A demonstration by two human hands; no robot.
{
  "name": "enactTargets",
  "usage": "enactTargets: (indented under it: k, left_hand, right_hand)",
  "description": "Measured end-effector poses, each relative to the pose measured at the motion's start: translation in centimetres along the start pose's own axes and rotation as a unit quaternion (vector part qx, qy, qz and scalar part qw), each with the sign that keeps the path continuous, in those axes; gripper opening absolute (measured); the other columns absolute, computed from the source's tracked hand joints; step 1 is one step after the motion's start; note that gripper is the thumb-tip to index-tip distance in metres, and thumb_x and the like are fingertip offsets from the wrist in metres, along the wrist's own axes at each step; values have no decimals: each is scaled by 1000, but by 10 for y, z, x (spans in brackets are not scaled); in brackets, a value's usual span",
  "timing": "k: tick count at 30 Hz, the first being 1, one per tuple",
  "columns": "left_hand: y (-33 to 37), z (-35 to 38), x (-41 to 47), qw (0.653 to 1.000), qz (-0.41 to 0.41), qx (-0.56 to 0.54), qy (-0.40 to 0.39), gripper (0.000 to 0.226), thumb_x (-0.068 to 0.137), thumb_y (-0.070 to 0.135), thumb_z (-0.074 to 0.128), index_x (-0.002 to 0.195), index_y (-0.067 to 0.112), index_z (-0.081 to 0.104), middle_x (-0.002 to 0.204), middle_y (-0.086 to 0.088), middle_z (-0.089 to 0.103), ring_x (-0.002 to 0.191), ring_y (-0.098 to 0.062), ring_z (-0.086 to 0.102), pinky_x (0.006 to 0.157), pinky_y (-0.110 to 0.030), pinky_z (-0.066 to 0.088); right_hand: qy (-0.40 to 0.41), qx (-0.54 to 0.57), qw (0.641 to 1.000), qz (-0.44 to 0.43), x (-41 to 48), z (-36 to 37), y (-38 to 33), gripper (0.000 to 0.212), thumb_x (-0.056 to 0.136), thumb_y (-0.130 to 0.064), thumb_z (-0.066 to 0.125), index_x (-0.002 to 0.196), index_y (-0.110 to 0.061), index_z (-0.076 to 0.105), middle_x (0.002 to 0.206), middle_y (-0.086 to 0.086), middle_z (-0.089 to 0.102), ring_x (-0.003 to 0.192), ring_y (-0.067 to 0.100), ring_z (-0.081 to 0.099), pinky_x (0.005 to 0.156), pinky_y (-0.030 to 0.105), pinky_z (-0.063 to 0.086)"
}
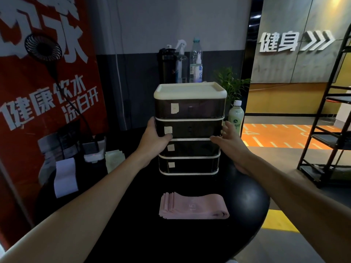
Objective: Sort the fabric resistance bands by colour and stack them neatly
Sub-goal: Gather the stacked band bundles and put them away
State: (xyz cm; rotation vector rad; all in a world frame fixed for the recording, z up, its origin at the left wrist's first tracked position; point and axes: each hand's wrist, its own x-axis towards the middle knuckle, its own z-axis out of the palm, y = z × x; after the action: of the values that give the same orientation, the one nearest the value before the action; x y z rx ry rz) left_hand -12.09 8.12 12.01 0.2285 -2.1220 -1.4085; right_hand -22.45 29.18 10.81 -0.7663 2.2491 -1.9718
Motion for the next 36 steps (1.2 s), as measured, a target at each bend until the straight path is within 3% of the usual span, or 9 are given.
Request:
enactTargets:
  k: [3,9,14,18,21,25,31,34,36]
  left_hand:
    - [-1,-3,-3,1000,-2,-9,-1,68,86,13,70,144,25,37,121,19,57,107,7,54,84,-17,45]
    - [6,-7,-16,1000,6,-21,-3,76,87,11,71,148,27,29,112,30,50,97,15,51,77,-10,41]
    - [8,-10,-20,999,2,-45,-13,80,86,5,72,150,24,27,114,27,50,101,8,55,84,-17,47]
    - [6,-10,-22,998,0,-67,-17,79,87,4,71,149,26,28,119,24,51,105,6,55,86,-20,49]
    - [5,-10,-19,996,-3,-87,-10,77,86,4,71,147,28,31,137,11,50,113,-1,57,96,-34,53]
    - [4,-11,-12,996,-7,-93,-10,78,87,5,71,148,29,29,143,8,46,116,-5,57,98,-37,52]
    - [-1,-14,-7,995,-8,-103,-4,74,88,1,68,147,29,32,138,7,49,111,-6,60,97,-40,53]
    - [-5,-14,-7,995,-7,-98,-11,81,87,4,70,151,33,29,139,8,46,117,-8,58,96,-38,53]
    - [-8,-14,-9,995,-7,-95,-13,81,84,9,73,149,37,33,146,6,40,124,-12,55,99,-42,53]
  right_hand:
    - [8,34,999,4,-3,2,-3,60,87,-5,62,136,-28,36,131,-11,50,102,6,58,86,30,50]
    - [12,62,998,-4,-16,0,-5,61,86,3,60,134,-25,35,116,-10,53,99,1,55,78,23,49]
    - [5,88,996,-10,-22,-3,-8,56,87,5,58,129,-23,36,109,-13,52,95,-1,53,69,18,46]
    - [-6,107,994,-10,-20,-1,-13,56,84,2,62,121,-34,40,111,-12,54,105,12,57,78,26,50]
    - [-19,94,995,-11,-17,3,-16,68,69,-14,70,122,-48,46,124,-7,58,114,17,58,95,40,51]
    - [-23,124,992,-7,-9,5,-14,67,80,-4,64,127,-45,40,128,-11,55,118,18,55,103,49,46]
    - [7,158,987,17,-3,2,-11,80,88,1,57,152,-28,19,141,-3,44,120,17,53,97,37,47]
    - [17,165,986,12,-10,1,-15,61,90,4,54,139,-27,37,122,-6,50,109,15,56,83,29,48]
    - [7,153,988,-5,-18,2,-19,47,89,7,53,111,-35,50,108,-12,53,101,11,58,75,26,47]
